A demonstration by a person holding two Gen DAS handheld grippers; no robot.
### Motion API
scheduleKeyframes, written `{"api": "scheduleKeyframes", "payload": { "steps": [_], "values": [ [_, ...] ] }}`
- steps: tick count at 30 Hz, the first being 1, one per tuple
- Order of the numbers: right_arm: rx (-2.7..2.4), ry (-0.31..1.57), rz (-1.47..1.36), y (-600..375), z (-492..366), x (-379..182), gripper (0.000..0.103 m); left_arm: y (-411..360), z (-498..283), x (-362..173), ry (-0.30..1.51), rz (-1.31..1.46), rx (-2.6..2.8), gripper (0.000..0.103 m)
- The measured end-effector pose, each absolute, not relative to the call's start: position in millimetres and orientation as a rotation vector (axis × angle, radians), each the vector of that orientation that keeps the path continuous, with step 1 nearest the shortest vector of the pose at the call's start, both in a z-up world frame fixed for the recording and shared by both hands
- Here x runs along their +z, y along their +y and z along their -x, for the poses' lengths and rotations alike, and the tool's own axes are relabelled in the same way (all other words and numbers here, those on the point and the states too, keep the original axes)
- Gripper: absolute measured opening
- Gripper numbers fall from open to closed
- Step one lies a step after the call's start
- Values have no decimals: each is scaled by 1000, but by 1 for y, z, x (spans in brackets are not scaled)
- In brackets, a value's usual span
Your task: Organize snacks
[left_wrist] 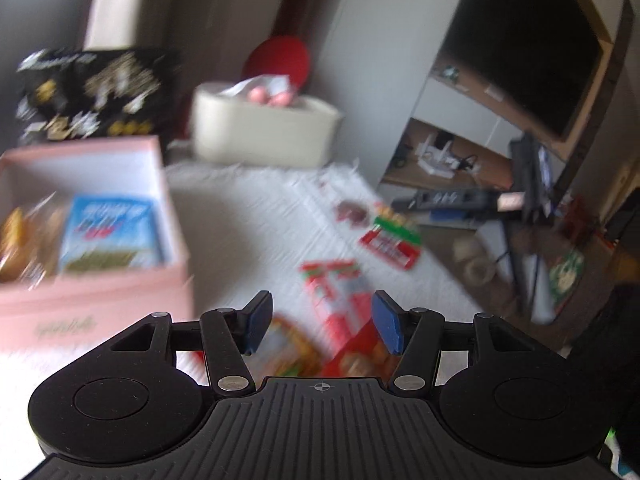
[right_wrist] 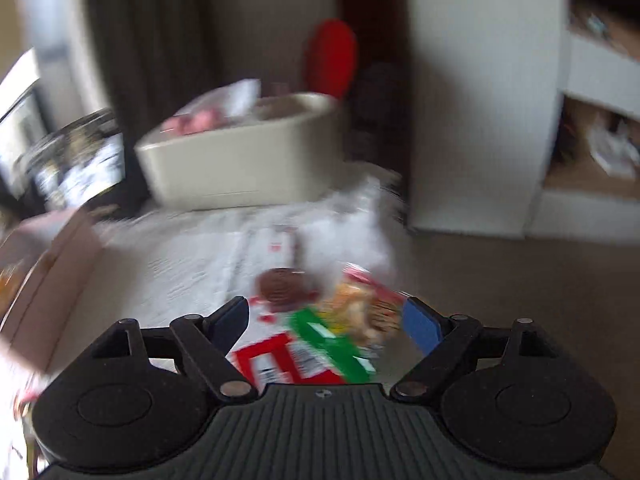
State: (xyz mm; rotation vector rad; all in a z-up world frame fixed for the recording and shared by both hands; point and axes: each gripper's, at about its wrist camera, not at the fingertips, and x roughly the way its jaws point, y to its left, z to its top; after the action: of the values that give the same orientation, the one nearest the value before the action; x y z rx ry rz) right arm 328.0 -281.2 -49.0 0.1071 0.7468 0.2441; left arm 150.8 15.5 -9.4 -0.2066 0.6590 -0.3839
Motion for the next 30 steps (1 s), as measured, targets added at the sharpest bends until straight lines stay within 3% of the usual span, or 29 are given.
{"api": "scheduleKeyframes", "payload": {
  "steps": [5, 13, 22, 28, 30],
  "values": [
    [236, 771, -203, -300, -318, -75, 85, -34, -259, 2, 745, 249, -420, 60],
    [209, 745, -166, -320, -295, -85, 85, -97, -384, -43, 897, 187, -260, 60],
    [216, 708, -249, -339, -304, -84, 85, -148, -378, -75, 841, -207, -343, 61],
    [310, 719, -239, -321, -326, -77, 75, -111, -357, -70, 852, -269, -333, 59],
    [338, 750, -225, -308, -338, -77, 65, -99, -353, -67, 856, -277, -331, 53]
  ]
}}
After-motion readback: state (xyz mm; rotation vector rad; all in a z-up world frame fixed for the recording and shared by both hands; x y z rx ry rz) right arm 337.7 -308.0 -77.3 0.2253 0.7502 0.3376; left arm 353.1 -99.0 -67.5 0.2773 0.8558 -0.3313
